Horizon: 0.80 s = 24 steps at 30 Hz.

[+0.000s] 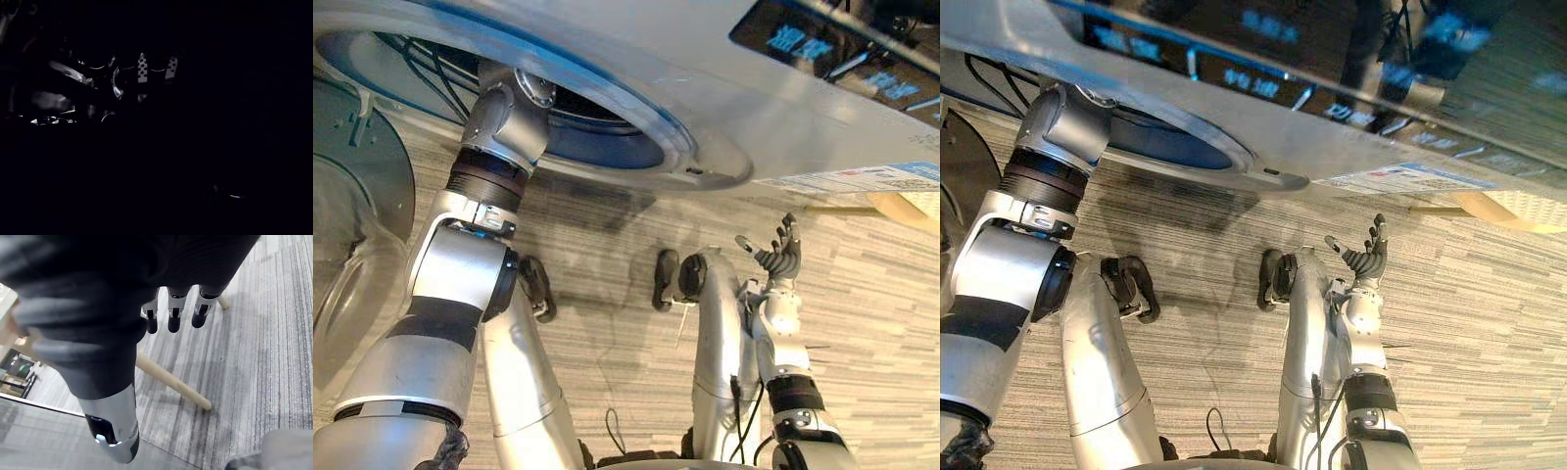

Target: Pick up the laundry basket with both hands and put the clothes into the washing machine.

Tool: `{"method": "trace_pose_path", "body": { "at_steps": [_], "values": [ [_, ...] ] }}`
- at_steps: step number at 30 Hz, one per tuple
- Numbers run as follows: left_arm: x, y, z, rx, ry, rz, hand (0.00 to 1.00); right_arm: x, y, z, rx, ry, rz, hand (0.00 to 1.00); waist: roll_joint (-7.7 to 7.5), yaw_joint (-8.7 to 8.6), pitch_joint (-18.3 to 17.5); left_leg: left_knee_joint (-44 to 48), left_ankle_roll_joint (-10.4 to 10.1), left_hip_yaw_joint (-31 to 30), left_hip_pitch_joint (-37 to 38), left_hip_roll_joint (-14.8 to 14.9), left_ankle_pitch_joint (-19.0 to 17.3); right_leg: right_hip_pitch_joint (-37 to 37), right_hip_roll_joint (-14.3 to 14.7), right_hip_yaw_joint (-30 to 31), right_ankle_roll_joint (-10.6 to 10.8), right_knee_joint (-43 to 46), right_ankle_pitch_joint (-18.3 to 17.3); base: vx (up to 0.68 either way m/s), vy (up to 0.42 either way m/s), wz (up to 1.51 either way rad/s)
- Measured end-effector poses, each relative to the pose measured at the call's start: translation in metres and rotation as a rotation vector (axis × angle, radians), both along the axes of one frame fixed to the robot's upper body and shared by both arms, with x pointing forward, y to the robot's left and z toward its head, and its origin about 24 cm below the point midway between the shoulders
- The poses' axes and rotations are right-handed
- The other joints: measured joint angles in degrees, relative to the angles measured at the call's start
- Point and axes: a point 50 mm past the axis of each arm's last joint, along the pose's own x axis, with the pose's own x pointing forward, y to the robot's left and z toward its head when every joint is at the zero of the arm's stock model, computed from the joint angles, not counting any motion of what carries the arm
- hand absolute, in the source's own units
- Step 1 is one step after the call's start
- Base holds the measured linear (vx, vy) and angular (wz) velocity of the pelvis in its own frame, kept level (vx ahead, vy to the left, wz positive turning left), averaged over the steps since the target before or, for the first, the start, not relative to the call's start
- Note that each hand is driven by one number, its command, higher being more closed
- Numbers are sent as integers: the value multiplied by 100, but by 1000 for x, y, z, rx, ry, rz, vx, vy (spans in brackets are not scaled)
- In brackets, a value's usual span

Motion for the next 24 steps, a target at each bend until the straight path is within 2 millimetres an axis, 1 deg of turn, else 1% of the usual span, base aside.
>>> {"method": "trace_pose_path", "body": {
  "at_steps": [3,5,7,8,9,10,11,12,13,14,15,16,17,18,19,20,21,22,23,24],
  "values": [
    [-9,1,-2,-52,-82,-17,0,-1,-2,-1,2,3,-11,0,1,35,0,-24,-75,-63,-2,-81,46,2,-31,-40,-46,56,-24,-2,-40,12],
    [-15,1,-7,-71,-118,-35,0,-3,-4,-3,5,10,-23,0,2,101,-1,-71,-134,-101,4,-94,83,11,-56,-85,-89,62,-46,12,-44,12],
    [-17,3,-21,-120,-112,-81,0,-4,-9,-7,13,43,-41,0,4,140,-1,-220,-186,-132,71,-193,200,85,-141,-165,-165,45,-88,34,-61,29],
    [-16,10,-42,-196,-66,-112,0,-4,-7,-13,17,80,-36,0,7,186,-2,-334,-235,-178,191,-207,243,231,-211,-227,-242,-1,-130,43,-57,27],
    [-15,13,-52,-236,-39,-129,0,-4,-7,-15,19,99,-35,0,9,206,-2,-394,-258,-192,260,-220,268,311,-224,-265,-266,-29,-147,54,-64,23],
    [-13,18,-71,-290,8,-143,0,-5,-7,-20,17,131,-36,0,10,263,-3,-499,-301,-207,392,-236,294,439,-224,-304,-293,-85,-168,56,-74,20],
    [-12,23,-99,-379,83,-178,0,-5,-7,-25,-3,176,-30,0,11,333,-3,-668,-367,-224,593,-265,334,641,-231,-369,-332,-195,-188,52,-86,18],
    [-12,25,-115,-421,123,-194,0,-6,-7,-29,-8,201,-28,0,12,354,-4,-767,-391,-230,706,-270,365,756,-232,-404,-356,-258,-201,48,-102,21],
    [-15,30,-146,-494,194,-199,0,-10,-6,-37,-12,248,-26,0,67,419,-38,-971,-430,-258,900,-268,409,985,-243,-500,-387,-416,-218,47,-105,24],
    [-19,29,-180,-564,282,-206,0,-18,-8,-47,-17,295,-30,0,149,482,-146,-1211,-432,-288,1038,-274,476,1174,-259,-618,-398,-611,-221,49,-107,27],
    [-23,28,-197,-593,323,-203,0,-21,-7,-51,-17,317,-28,0,186,499,-167,-1350,-421,-281,1156,-282,517,1311,-280,-669,-403,-723,-219,79,-127,32],
    [-32,30,-232,-653,419,-191,0,-26,-5,-61,-6,363,-16,0,233,563,-190,-1659,-454,-262,1465,-285,594,1619,-304,-749,-415,-964,-213,76,-108,28],
    [-46,29,-268,-711,513,-169,0,-33,-2,-73,5,420,-5,0,282,617,-215,-1992,-491,-240,1842,-293,680,1998,-302,-846,-449,-1249,-191,87,-107,27],
    [-54,28,-285,-744,563,-162,0,-37,-1,-79,11,448,-4,0,327,637,-239,-2186,-497,-236,2035,-303,732,2219,-304,-916,-451,-1424,-187,101,-104,32],
    [-72,28,-318,-797,658,-137,0,-45,2,-89,22,495,-1,0,383,638,-271,-2594,-523,-219,2478,-344,841,2682,-318,-1022,-448,-1753,-178,84,-83,35],
    [-81,28,-334,-821,704,-125,0,-49,3,-94,28,516,0,0,386,639,-276,-2822,-536,-193,2750,-382,900,2938,-331,-1051,-446,-1924,-165,142,-132,44],
    [-101,32,-363,-874,789,-80,0,-57,4,-102,36,556,5,0,417,640,-351,-3288,-541,-128,3244,-393,1029,3422,-340,-1151,-454,-2320,-103,111,-87,32],
    [-116,33,-384,-910,857,-44,0,-63,4,-109,35,590,10,0,431,641,-463,-3651,-562,-72,3609,-404,1119,3771,-332,-1209,-437,-2629,-39,188,-113,33],
    [-135,34,-407,-943,943,-4,0,-71,3,-116,29,629,9,0,478,642,-547,-4139,-550,-8,4143,-422,1250,4303,-334,-1310,-455,-3054,76,182,-51,29],
    [-149,36,-421,-962,995,26,0,-78,3,-123,26,663,9,0,501,630,-651,-4485,-551,34,4517,-447,1354,4673,-336,-1373,-437,-3355,134,226,-27,30]
  ]
}}
